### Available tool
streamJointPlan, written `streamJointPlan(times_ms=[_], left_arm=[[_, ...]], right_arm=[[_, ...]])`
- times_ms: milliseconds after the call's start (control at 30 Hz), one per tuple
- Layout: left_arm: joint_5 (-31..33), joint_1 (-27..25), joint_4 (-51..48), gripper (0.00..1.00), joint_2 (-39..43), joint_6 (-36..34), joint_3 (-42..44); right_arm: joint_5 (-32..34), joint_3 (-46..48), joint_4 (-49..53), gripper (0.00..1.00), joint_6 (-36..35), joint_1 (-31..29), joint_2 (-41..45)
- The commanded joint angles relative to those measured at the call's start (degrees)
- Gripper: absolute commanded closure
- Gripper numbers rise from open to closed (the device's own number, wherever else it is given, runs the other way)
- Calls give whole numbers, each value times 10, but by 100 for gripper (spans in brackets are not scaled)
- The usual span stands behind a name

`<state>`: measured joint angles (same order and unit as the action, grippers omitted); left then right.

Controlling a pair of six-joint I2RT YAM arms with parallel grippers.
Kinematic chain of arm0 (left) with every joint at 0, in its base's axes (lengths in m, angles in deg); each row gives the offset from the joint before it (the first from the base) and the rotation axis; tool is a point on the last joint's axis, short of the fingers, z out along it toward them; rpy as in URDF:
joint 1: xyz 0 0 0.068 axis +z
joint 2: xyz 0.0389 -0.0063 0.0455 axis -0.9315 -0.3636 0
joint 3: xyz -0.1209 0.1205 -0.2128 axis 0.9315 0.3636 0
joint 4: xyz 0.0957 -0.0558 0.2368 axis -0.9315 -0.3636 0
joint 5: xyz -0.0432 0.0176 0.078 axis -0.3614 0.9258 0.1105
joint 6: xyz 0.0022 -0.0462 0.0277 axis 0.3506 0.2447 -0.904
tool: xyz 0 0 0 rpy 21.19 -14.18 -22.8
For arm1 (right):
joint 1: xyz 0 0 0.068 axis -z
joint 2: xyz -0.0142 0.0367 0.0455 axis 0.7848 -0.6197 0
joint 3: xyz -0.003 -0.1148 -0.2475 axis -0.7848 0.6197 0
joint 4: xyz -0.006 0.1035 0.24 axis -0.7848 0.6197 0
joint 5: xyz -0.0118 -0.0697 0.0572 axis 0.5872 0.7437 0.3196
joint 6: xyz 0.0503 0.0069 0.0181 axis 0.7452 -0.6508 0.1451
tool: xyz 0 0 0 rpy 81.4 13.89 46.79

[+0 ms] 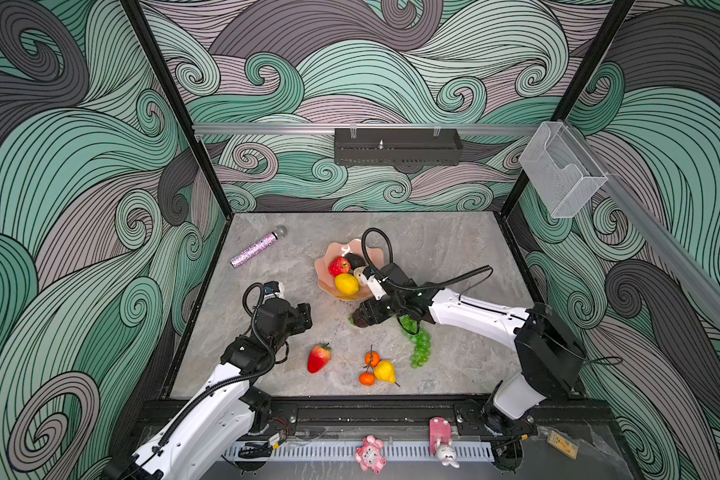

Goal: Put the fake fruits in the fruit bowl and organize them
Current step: 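Move the right gripper down over the dark plum beside the bowl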

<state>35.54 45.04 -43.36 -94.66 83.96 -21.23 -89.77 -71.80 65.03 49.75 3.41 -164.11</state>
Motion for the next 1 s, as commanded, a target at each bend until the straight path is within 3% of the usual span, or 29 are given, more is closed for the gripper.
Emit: streamJointPlan(times_ms=[0,200,433,667,833,967], left_arm=[[1,4,-2,19,3,1,-6],[2,3,-3,19,3,1,-6],[2,4,-2,19,1,1,-7],[3,4,-2,19,-1,2,-8],[5,4,-3,19,1,4,-6],[4,4,-3,19,2,3,-7]], right_arm=[[11,-15,-13,33,5,-7,-18],[22,-15,-17,35,5,-16,-34],[17,-25,-9,49,-1,-28,-55],[18,-29,0,51,7,-47,-46],[59,-28,9,34,21,-45,-43],[50,-34,7,31,31,-43,-53]])
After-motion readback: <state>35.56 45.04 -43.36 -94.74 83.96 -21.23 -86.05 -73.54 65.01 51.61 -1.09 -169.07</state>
